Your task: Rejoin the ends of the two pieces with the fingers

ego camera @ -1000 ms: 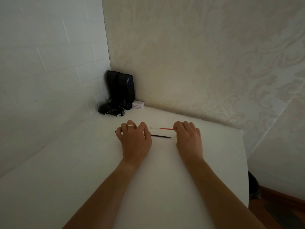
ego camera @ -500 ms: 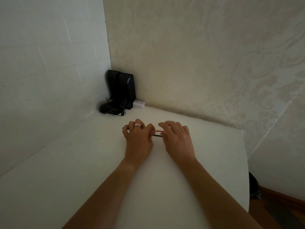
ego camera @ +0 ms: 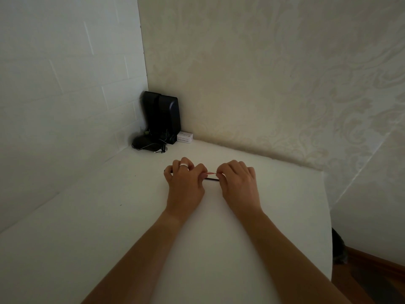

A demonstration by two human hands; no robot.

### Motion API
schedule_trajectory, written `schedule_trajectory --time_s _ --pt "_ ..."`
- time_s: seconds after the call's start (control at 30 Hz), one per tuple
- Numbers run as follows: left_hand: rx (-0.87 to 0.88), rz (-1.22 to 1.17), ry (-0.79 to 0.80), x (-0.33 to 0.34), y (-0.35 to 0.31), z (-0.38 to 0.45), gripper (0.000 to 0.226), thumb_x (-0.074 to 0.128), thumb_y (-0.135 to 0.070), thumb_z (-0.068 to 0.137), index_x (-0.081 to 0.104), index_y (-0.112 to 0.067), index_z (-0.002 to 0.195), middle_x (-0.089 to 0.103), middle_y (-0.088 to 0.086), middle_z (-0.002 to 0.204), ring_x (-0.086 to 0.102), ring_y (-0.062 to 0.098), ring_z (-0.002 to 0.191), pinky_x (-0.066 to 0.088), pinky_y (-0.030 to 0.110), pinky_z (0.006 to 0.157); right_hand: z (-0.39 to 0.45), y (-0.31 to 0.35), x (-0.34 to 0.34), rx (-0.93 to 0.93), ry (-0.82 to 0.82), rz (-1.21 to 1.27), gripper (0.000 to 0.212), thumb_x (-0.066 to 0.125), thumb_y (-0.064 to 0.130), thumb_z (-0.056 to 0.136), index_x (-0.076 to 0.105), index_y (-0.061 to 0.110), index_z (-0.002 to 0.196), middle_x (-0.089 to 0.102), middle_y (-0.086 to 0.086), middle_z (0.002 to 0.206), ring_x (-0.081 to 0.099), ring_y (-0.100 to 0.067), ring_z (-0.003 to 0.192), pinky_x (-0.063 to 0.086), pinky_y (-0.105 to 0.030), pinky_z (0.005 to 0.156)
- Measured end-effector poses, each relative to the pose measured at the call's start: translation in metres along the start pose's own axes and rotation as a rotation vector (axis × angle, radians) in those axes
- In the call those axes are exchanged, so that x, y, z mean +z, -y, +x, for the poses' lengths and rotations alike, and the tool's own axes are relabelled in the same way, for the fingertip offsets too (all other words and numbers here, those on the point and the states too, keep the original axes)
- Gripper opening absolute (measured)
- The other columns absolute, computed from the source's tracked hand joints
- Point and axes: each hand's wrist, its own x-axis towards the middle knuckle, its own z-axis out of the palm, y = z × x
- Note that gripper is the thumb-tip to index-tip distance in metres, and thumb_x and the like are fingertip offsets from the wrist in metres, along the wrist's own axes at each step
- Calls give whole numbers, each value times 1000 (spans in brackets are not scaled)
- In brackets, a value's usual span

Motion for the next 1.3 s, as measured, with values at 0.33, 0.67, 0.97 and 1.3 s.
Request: schedule_trajectory --time_s 0.33,0.67,0.97,1.3 --pt "-45 13 28 3 3 -1 9 59 -25 91 66 -30 93 50 -1 93 45 21 91 28 39 87 -3 -9 -8 214 29 10 12 63 22 92 65 17 102 63 0 95 59 -21 86 44 -34 75" --pt "-84 50 34 4 3 -1 8 61 -25 89 66 -30 91 49 0 93 44 21 90 25 38 85 -9 -14 -1 320 179 -153 7 60 15 92 66 17 89 60 -1 81 56 -25 77 29 -33 72" --pt "-58 12 78 3 2 -1 9 59 -26 90 67 -29 93 49 0 93 44 20 92 26 38 88 -3 -14 -5 226 108 181 11 61 7 89 64 18 90 65 4 77 55 -16 66 48 -34 68" --pt "-14 -38 99 3 1 -1 10 58 -28 91 66 -32 91 49 -4 92 44 18 93 26 37 88 1 -9 -7 120 146 317 17 65 5 85 65 20 94 68 12 83 51 -6 67 47 -26 66"
